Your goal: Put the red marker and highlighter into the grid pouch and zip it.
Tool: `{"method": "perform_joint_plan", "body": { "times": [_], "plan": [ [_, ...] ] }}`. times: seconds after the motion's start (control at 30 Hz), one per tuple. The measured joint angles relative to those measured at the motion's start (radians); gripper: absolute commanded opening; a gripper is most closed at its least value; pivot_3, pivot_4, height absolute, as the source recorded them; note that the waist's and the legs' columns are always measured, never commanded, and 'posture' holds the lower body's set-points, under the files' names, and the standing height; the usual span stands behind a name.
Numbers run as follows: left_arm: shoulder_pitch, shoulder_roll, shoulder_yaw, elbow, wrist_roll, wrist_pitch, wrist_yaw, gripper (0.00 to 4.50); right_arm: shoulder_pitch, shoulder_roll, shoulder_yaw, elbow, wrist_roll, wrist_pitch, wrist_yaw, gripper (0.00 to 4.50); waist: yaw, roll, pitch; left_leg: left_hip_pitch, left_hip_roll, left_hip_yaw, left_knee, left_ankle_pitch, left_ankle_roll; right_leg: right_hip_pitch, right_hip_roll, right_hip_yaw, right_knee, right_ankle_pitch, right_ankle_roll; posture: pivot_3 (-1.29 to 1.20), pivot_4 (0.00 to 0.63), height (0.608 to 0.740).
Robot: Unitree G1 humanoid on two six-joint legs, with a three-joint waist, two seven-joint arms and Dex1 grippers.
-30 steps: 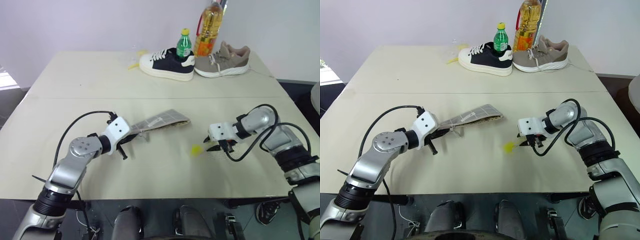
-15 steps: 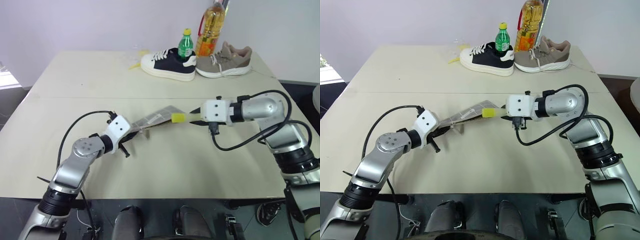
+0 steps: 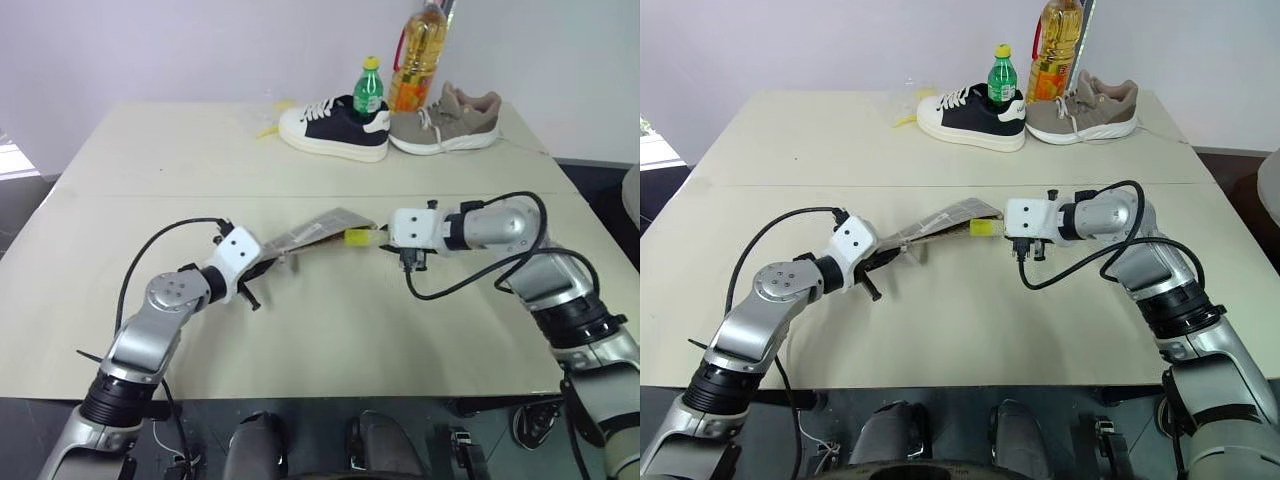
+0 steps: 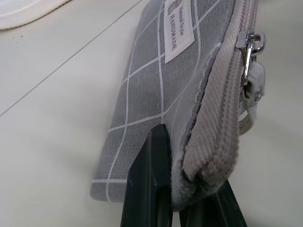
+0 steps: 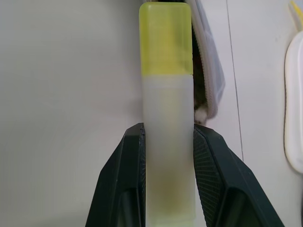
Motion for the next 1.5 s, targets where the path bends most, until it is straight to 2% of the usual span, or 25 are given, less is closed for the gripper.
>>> {"method": "perform_joint_plan", "body": {
  "times": [0.23, 0.63, 0.97, 1.17, 1.33, 1.4, 1.5],
  "plan": [
    [0.003, 0.014, -0.001, -0.019, 0.001, 0.002, -0.013, 0.00, -0.021, 0.025, 0.014, 0.020, -0.050, 0.001, -0.017, 0.84, 0.000, 0.000, 0.000, 0.000, 0.000, 0.000, 0.000, 0.001, -0.002, 0.000, 0.000, 0.000, 0.000, 0.000, 0.000, 0.00, 0.150, 0.705],
    [-0.028, 0.010, -0.058, -0.046, 0.027, 0.048, -0.032, 0.00, -0.076, 0.056, 0.126, -0.074, -0.267, 0.070, -0.028, 0.84, 0.000, 0.000, 0.000, -0.001, 0.000, 0.000, 0.000, 0.001, -0.002, -0.001, 0.000, 0.000, 0.000, 0.000, 0.000, 0.00, 0.150, 0.705],
    [-0.039, -0.008, -0.086, -0.089, 0.026, 0.073, -0.052, 0.00, -0.080, 0.119, 0.164, -0.172, -0.312, 0.092, 0.009, 0.84, 0.001, 0.000, 0.000, -0.002, 0.000, 0.000, 0.001, 0.001, -0.002, -0.001, 0.000, 0.000, 0.000, 0.000, 0.000, 0.00, 0.150, 0.705],
    [-0.038, -0.009, -0.085, -0.089, 0.025, 0.074, -0.057, 0.00, -0.080, 0.129, 0.158, -0.173, -0.297, 0.050, 0.003, 3.71, 0.000, 0.000, 0.000, -0.002, 0.000, 0.000, 0.001, 0.001, -0.002, -0.001, 0.000, 0.000, 0.000, 0.000, 0.000, 0.00, 0.150, 0.705],
    [-0.039, -0.045, -0.051, -0.086, 0.000, 0.103, -0.030, 0.00, -0.080, 0.133, 0.059, -0.173, -0.167, -0.003, -0.009, 3.71, 0.001, 0.000, 0.000, -0.002, 0.000, 0.000, 0.001, 0.001, -0.002, -0.001, 0.000, 0.000, 0.000, 0.000, 0.000, 0.00, 0.150, 0.705],
    [-0.045, -0.072, -0.025, -0.078, -0.027, 0.135, -0.011, 0.00, -0.090, 0.160, -0.023, -0.188, -0.051, 0.048, 0.003, 3.71, 0.001, 0.000, 0.000, -0.002, 0.000, -0.001, 0.001, 0.001, -0.002, 0.000, 0.000, 0.000, 0.000, 0.000, 0.000, 0.00, 0.150, 0.705],
    [-0.084, -0.146, 0.033, -0.055, -0.087, 0.212, 0.023, 0.00, -0.147, 0.222, -0.170, -0.224, 0.177, 0.222, 0.030, 3.71, 0.001, 0.000, 0.000, -0.002, 0.000, -0.002, 0.002, 0.000, 0.000, 0.000, 0.001, 0.000, 0.001, 0.000, 0.000, 0.00, 0.150, 0.705]
  ]
}}
